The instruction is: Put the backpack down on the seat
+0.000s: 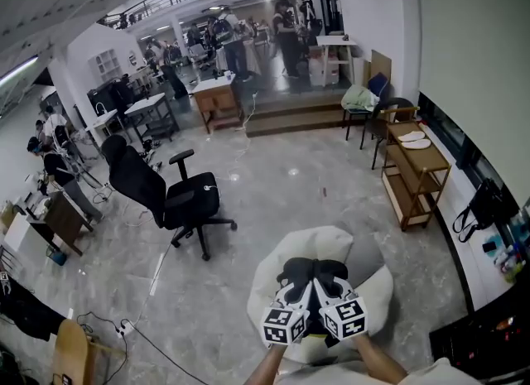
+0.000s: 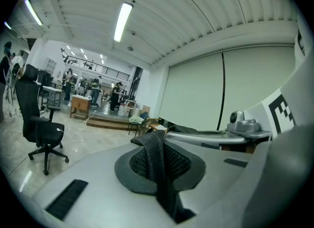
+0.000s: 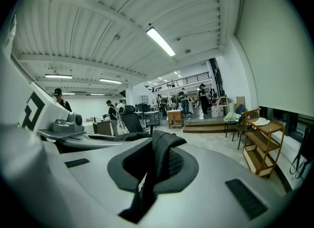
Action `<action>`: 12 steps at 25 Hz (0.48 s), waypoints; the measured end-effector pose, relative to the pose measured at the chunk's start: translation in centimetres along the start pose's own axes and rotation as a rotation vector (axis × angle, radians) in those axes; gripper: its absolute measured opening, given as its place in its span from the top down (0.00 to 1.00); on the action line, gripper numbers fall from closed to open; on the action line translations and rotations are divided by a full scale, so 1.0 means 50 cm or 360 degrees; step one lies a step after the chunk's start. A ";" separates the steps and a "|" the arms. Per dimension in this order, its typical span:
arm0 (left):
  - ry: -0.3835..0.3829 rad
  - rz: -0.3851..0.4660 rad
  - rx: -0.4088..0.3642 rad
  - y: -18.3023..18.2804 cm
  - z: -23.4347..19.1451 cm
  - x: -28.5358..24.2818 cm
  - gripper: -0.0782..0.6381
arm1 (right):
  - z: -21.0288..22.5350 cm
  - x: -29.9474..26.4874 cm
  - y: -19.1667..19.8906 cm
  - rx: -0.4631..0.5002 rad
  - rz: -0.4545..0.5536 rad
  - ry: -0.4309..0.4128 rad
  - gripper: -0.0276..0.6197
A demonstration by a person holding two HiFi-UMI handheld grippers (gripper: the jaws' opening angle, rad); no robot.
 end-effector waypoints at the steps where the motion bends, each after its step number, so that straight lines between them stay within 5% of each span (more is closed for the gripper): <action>1: -0.0003 0.0000 0.0004 0.000 -0.001 -0.005 0.84 | 0.004 -0.003 0.000 0.0006 0.0000 -0.0004 0.91; 12: -0.0108 0.0014 0.0023 -0.008 0.053 -0.086 0.84 | 0.107 0.010 -0.010 0.0010 -0.0034 -0.0122 0.91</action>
Point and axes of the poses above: the fingertips, and each gripper's own axes: x backward along the fingers, z to its right, y out of its underside, the point moved 5 cm from there along x, backward along the fingers, and after that the axes turned 6 degrees about -y, right-handed, at the moved point
